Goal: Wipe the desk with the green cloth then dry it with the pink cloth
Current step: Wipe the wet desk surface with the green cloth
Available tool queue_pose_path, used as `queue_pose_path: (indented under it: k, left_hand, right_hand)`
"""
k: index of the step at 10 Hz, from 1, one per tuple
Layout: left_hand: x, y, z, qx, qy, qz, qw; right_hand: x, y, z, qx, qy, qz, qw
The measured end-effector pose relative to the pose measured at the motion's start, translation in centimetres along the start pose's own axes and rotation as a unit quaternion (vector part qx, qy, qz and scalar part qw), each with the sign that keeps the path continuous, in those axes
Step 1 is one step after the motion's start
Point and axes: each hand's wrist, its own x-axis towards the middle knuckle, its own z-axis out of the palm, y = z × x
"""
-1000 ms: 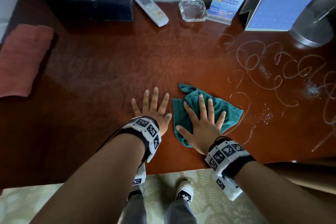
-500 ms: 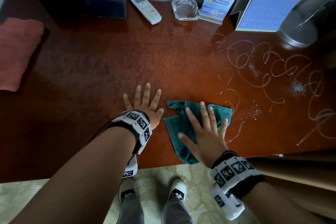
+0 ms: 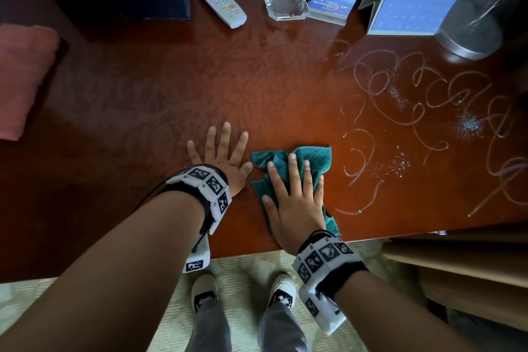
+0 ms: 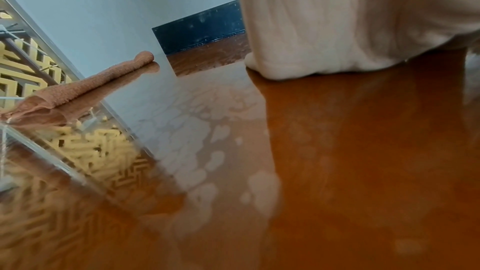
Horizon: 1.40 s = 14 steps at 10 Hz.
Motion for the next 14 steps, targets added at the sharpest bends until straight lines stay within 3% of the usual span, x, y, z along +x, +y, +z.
queue_pose_path:
  k: [3,7,8,10,11,14]
  left_hand:
    - [-0.1,0.2,-0.2,0.008,-0.013,-0.011,1.000]
    - [0.0,0.1,-0.5,0.000,-0.035,-0.012,0.999]
    - [-0.1,0.1,-0.5,-0.002,-0.032,-0.010,0.999]
    - [-0.1,0.1,-0.5,0.002,-0.029,-0.008,1.000]
    - [-0.3,0.0,-0.4,-0.003,-0.023,-0.003,1.000]
    - [-0.3,0.1,-0.6,-0.001,-0.032,-0.005,0.999]
  right_hand:
    - [-2.0,2.4,-0.3,-0.034,-0.037,-0.107,0.993]
    - [-2.2,9.4,-2.3,-0.092,-0.100,-0.167,0.977]
    - [-2.2,9.8,-3.4,-0.114,-0.118,-0.160,0.973]
    - [-4.6,7.1,-2.4,0.002,-0.007,-0.016,1.000]
    - [-4.1,5.5,-0.7,0.032,-0.003,0.066,0.997]
    - [-3.8,6.3,-0.7,-0.034,-0.034,0.034,0.998]
